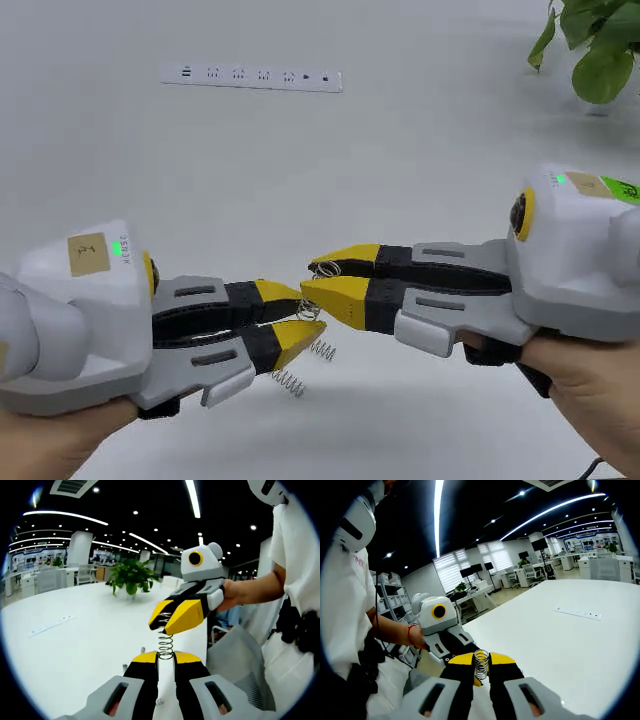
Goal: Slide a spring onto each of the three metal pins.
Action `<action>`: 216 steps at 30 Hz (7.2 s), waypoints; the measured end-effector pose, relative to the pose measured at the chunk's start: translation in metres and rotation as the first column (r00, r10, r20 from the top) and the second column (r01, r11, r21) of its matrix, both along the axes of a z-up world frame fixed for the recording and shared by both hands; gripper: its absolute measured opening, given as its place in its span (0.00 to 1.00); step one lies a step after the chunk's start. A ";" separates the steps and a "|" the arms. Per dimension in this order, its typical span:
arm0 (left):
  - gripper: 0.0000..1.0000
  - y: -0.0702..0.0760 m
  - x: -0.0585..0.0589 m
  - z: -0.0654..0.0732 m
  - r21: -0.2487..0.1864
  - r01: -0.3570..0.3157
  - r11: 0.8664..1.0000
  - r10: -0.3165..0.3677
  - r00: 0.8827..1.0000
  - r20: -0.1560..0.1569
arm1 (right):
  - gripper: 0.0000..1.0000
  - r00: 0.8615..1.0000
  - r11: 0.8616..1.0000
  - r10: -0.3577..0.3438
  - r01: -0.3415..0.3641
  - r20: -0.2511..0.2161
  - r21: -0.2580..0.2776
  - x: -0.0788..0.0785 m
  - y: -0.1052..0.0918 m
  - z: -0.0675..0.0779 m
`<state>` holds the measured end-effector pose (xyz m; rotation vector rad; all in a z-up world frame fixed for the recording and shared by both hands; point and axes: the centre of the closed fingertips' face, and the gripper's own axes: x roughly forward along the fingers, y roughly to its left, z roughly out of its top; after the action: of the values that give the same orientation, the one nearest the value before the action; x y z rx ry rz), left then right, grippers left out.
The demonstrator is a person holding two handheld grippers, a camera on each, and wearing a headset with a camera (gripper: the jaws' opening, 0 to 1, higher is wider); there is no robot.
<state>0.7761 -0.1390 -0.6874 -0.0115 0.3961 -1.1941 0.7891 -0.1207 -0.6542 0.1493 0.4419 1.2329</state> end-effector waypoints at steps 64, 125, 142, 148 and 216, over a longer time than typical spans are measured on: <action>0.10 0.006 0.002 -0.007 0.010 -0.006 1.000 0.006 0.999 0.049 | 0.12 0.584 0.372 0.808 -0.601 -0.072 -0.707 -0.018 0.005 -0.024; 0.65 0.095 0.018 -0.040 0.117 -0.255 0.960 0.251 0.967 0.048 | 0.12 0.673 0.357 0.737 -0.458 -0.056 -0.814 0.050 0.039 -0.070; 0.87 0.098 0.020 -0.048 0.111 -0.281 0.953 0.279 0.960 0.034 | 0.12 0.639 0.271 0.759 -0.483 -0.123 -0.833 0.055 0.043 -0.114; 0.91 0.095 0.018 -0.051 0.106 -0.274 0.956 0.273 0.962 0.023 | 0.12 0.639 0.263 0.758 -0.485 -0.132 -0.834 0.056 0.046 -0.121; 0.90 0.085 0.014 -0.057 0.092 -0.249 0.964 0.251 0.968 -0.019 | 0.12 0.610 0.195 0.780 -0.449 -0.140 -0.872 0.056 0.047 -0.187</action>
<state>0.7896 -0.0538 -0.7442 -0.0029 0.4599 -0.9270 0.8449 -0.0741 -0.8414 -1.2793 0.8162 1.6606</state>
